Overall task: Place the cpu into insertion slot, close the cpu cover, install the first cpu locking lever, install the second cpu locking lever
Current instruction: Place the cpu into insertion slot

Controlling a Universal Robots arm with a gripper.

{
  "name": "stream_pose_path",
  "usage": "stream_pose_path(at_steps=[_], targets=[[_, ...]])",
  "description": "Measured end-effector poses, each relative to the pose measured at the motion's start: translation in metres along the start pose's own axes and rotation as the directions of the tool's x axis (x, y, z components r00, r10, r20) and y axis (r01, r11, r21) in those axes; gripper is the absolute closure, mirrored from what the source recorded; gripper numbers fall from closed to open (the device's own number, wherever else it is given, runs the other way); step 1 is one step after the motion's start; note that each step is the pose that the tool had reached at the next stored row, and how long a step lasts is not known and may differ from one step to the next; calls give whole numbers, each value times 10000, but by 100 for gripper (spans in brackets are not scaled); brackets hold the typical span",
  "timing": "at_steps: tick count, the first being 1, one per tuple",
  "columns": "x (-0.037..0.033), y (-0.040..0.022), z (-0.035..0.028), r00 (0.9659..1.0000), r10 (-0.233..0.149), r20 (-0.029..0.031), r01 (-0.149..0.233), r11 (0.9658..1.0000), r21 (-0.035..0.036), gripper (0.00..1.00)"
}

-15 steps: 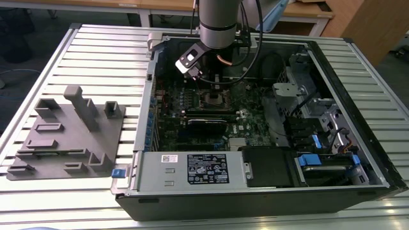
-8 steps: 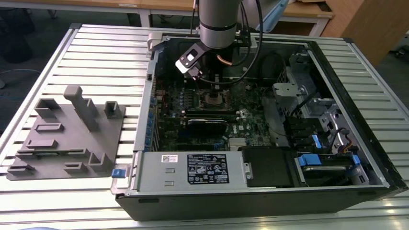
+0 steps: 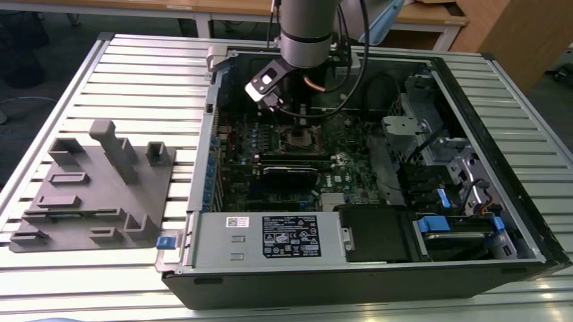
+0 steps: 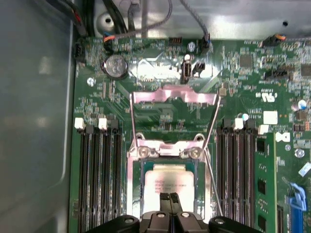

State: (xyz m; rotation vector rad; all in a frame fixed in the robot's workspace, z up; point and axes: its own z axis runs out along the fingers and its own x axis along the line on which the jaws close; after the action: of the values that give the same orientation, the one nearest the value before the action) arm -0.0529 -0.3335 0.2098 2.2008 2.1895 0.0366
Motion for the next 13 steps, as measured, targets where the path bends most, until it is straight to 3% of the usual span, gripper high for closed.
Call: stream_pose_path(at_steps=[5, 13], targets=[[0, 2, 0, 10000, -1, -1, 1, 10000, 48, 89], [1, 62, 4, 10000, -11, -1, 11, 10000, 97, 89]])
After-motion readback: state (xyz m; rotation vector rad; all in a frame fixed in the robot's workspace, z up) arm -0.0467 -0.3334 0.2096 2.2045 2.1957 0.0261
